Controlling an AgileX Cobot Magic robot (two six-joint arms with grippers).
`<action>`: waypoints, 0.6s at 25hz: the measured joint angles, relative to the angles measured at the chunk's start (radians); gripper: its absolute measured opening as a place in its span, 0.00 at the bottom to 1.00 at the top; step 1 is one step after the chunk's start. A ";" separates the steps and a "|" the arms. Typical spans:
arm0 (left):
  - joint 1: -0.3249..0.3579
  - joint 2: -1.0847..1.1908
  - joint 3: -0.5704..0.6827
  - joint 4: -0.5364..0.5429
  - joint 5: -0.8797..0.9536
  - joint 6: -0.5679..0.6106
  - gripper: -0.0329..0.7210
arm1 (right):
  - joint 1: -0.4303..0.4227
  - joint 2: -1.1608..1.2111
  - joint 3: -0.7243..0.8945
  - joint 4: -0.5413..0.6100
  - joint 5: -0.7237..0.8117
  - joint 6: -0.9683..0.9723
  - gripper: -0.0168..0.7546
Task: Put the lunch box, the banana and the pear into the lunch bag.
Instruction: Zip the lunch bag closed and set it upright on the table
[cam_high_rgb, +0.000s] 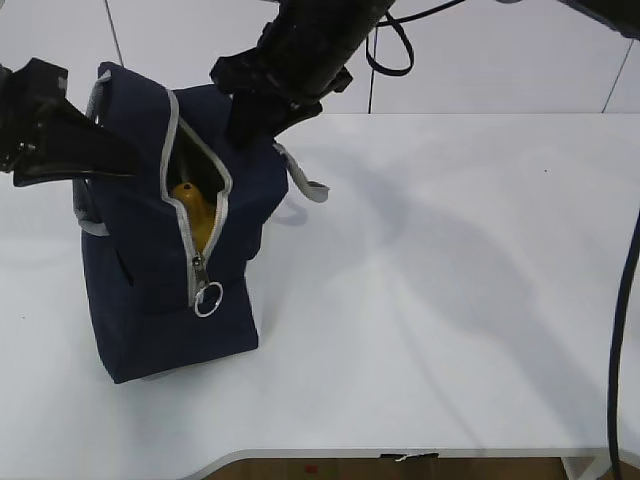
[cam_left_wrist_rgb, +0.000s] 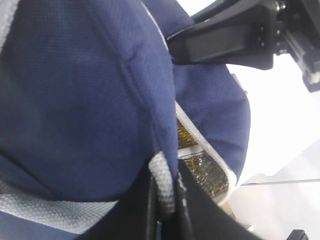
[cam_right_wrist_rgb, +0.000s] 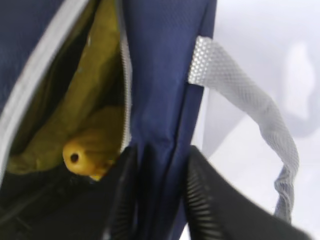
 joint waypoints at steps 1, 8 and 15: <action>0.000 0.000 0.000 0.002 0.002 0.002 0.07 | 0.000 0.000 0.000 0.000 0.005 -0.012 0.31; 0.000 0.000 0.000 0.021 0.004 0.004 0.07 | 0.000 0.000 0.000 0.026 0.014 -0.035 0.10; 0.000 0.000 0.000 0.021 0.004 0.041 0.07 | 0.000 0.000 0.000 0.045 0.015 -0.051 0.03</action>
